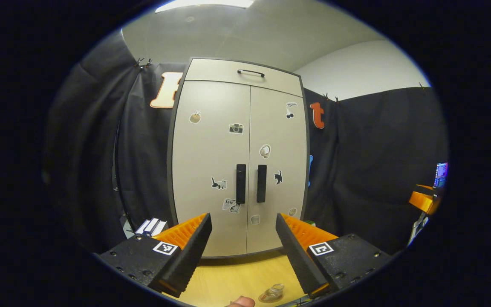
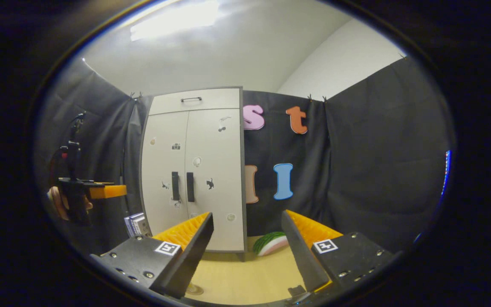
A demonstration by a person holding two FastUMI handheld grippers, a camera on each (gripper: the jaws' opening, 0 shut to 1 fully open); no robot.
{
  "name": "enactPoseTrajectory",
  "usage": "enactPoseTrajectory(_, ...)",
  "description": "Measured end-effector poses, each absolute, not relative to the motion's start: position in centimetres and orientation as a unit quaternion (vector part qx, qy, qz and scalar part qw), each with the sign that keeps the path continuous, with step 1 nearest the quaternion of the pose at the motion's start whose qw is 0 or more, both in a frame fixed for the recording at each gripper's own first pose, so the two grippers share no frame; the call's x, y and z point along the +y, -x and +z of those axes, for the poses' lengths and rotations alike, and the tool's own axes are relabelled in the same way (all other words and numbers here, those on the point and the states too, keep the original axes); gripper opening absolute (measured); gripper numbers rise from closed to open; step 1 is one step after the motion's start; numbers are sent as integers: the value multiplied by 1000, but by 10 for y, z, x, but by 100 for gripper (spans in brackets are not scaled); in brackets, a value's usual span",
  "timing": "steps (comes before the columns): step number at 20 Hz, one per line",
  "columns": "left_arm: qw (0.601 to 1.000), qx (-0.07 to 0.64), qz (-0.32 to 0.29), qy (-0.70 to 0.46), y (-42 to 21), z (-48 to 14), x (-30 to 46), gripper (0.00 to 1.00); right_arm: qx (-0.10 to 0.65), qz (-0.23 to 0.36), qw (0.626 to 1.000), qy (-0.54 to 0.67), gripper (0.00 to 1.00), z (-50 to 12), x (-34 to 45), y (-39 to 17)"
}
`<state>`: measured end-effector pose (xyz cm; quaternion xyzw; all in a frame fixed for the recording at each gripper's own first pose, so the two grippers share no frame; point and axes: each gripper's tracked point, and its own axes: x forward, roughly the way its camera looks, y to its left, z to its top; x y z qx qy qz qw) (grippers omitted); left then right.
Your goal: Grasp the bottle in the cabinet with the left hand and place it on the coaster, then close the right door with the right hand and the left door with the left hand.
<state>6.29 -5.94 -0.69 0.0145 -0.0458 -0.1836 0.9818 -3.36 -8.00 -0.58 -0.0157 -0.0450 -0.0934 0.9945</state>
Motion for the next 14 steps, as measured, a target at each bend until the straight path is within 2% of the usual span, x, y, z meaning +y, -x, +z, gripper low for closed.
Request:
enactPoseTrajectory(7,978,-37,-205,-8,-71,-9,-72,96,-62,-92,993,29,97,0,-66,40)
enactPoseTrajectory(14,977,-41,-206,-20,-97,-8,-75,96,-60,-117,991,7,98,11,-65,15)
